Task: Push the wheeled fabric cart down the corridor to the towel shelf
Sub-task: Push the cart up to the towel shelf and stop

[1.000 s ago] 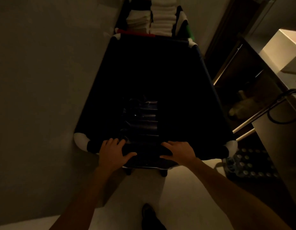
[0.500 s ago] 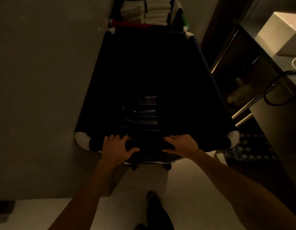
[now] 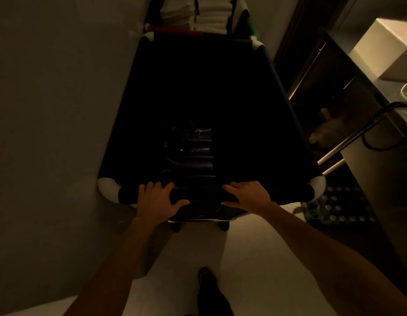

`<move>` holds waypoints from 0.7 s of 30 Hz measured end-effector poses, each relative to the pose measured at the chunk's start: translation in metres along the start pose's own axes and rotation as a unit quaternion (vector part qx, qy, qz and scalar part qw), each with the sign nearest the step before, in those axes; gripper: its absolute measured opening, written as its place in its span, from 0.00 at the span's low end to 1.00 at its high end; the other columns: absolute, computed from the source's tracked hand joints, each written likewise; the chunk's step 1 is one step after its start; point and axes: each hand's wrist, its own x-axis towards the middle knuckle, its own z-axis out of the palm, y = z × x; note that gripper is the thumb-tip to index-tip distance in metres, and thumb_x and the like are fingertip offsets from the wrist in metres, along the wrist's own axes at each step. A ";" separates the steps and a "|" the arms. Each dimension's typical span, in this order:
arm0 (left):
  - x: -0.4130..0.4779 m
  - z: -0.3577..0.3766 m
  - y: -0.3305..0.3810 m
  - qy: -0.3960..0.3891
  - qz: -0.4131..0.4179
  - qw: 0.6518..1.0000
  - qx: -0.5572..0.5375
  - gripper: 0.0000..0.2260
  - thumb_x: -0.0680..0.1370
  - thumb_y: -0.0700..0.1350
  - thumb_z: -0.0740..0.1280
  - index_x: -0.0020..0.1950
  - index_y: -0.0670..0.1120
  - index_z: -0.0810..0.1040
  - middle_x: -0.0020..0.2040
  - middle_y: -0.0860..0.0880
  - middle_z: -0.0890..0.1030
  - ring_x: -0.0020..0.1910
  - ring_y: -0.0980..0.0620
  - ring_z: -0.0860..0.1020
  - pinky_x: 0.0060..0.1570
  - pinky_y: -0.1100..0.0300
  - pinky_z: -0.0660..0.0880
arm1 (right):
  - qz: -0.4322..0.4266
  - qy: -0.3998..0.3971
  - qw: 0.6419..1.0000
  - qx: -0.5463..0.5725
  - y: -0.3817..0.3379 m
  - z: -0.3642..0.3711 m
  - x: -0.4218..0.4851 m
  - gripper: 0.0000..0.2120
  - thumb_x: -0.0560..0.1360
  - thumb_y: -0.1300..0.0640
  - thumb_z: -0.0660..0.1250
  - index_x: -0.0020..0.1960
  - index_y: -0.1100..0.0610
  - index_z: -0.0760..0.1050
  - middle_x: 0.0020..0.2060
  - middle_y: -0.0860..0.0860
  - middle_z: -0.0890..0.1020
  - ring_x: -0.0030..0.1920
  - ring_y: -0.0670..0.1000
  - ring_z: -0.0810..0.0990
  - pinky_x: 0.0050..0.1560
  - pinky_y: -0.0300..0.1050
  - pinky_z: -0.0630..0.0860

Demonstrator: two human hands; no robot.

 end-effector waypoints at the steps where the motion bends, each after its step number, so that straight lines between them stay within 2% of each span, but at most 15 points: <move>1: 0.001 0.001 0.000 0.003 0.010 1.000 -0.005 0.44 0.65 0.76 0.44 0.59 0.46 0.78 0.51 0.37 0.81 0.51 0.37 0.76 0.53 0.46 0.67 | -0.003 -0.001 1.000 -0.004 0.001 0.001 0.000 0.26 0.68 0.41 0.71 0.59 0.55 0.69 0.39 0.55 0.82 0.36 0.57 0.82 0.30 0.45 0.78; 3: -0.001 0.004 -0.001 0.009 0.021 1.000 -0.012 0.42 0.68 0.76 0.44 0.53 0.45 0.80 0.43 0.37 0.81 0.43 0.37 0.78 0.47 0.45 0.70 | -0.007 -0.010 1.000 -0.008 0.001 0.003 -0.001 0.26 0.69 0.41 0.70 0.59 0.56 0.69 0.40 0.55 0.82 0.37 0.57 0.81 0.32 0.46 0.78; 5: -0.004 0.005 -0.001 0.022 0.021 0.999 -0.016 0.41 0.70 0.75 0.43 0.50 0.45 0.81 0.41 0.38 0.81 0.40 0.38 0.78 0.44 0.46 0.71 | -0.004 -0.019 1.000 -0.017 -0.001 0.003 -0.002 0.26 0.69 0.40 0.69 0.59 0.56 0.71 0.41 0.55 0.82 0.37 0.57 0.81 0.31 0.46 0.78; 8: -0.006 0.004 0.000 0.037 0.014 0.999 -0.024 0.41 0.70 0.75 0.43 0.51 0.45 0.81 0.43 0.38 0.81 0.42 0.38 0.78 0.45 0.47 0.71 | 0.030 -0.034 0.999 -0.017 -0.006 -0.002 -0.002 0.27 0.68 0.38 0.69 0.58 0.56 0.74 0.42 0.55 0.81 0.37 0.56 0.81 0.32 0.44 0.77; 10: -0.007 0.005 0.000 0.046 0.008 0.999 -0.023 0.41 0.70 0.75 0.43 0.52 0.44 0.81 0.45 0.37 0.81 0.44 0.37 0.78 0.47 0.45 0.71 | 0.073 -0.044 0.996 -0.022 -0.012 -0.004 -0.002 0.29 0.68 0.36 0.67 0.60 0.55 0.74 0.46 0.55 0.81 0.42 0.56 0.81 0.40 0.47 0.77; 12: -0.010 0.008 0.001 0.055 -0.004 0.998 -0.020 0.41 0.69 0.75 0.44 0.53 0.44 0.80 0.48 0.37 0.80 0.47 0.36 0.77 0.50 0.42 0.69 | 0.124 -0.052 0.991 -0.023 -0.019 -0.009 -0.007 0.29 0.71 0.34 0.60 0.62 0.54 0.72 0.49 0.55 0.80 0.46 0.57 0.79 0.46 0.49 0.75; 15: -0.013 0.011 0.003 0.050 -0.028 0.998 -0.001 0.40 0.68 0.75 0.46 0.56 0.45 0.78 0.53 0.35 0.79 0.52 0.35 0.75 0.57 0.38 0.64 | 0.227 -0.067 0.972 0.002 -0.023 -0.021 -0.034 0.31 0.77 0.36 0.42 0.62 0.53 0.72 0.50 0.57 0.80 0.50 0.60 0.79 0.53 0.56 0.73; 16: -0.015 0.012 0.005 0.047 -0.035 0.998 0.002 0.39 0.68 0.74 0.48 0.58 0.46 0.78 0.54 0.35 0.78 0.53 0.34 0.74 0.59 0.37 0.62 | 0.257 -0.066 0.964 0.002 -0.020 -0.025 -0.047 0.31 0.78 0.37 0.39 0.63 0.52 0.72 0.51 0.57 0.80 0.52 0.60 0.78 0.55 0.59 0.71; 19: -0.016 0.015 0.008 0.044 -0.055 0.998 0.001 0.37 0.69 0.72 0.49 0.59 0.45 0.76 0.55 0.35 0.77 0.56 0.33 0.73 0.63 0.35 0.57 | 0.322 -0.067 0.944 0.009 -0.001 -0.037 -0.082 0.31 0.79 0.39 0.38 0.64 0.51 0.72 0.52 0.59 0.79 0.54 0.63 0.77 0.58 0.65 0.68; 21: -0.018 0.016 0.013 0.046 -0.053 0.998 0.001 0.34 0.71 0.71 0.55 0.60 0.45 0.76 0.56 0.34 0.76 0.56 0.33 0.72 0.63 0.34 0.56 | 0.330 -0.069 0.941 0.021 0.010 -0.045 -0.093 0.32 0.79 0.38 0.37 0.64 0.52 0.73 0.53 0.60 0.79 0.54 0.65 0.77 0.57 0.64 0.69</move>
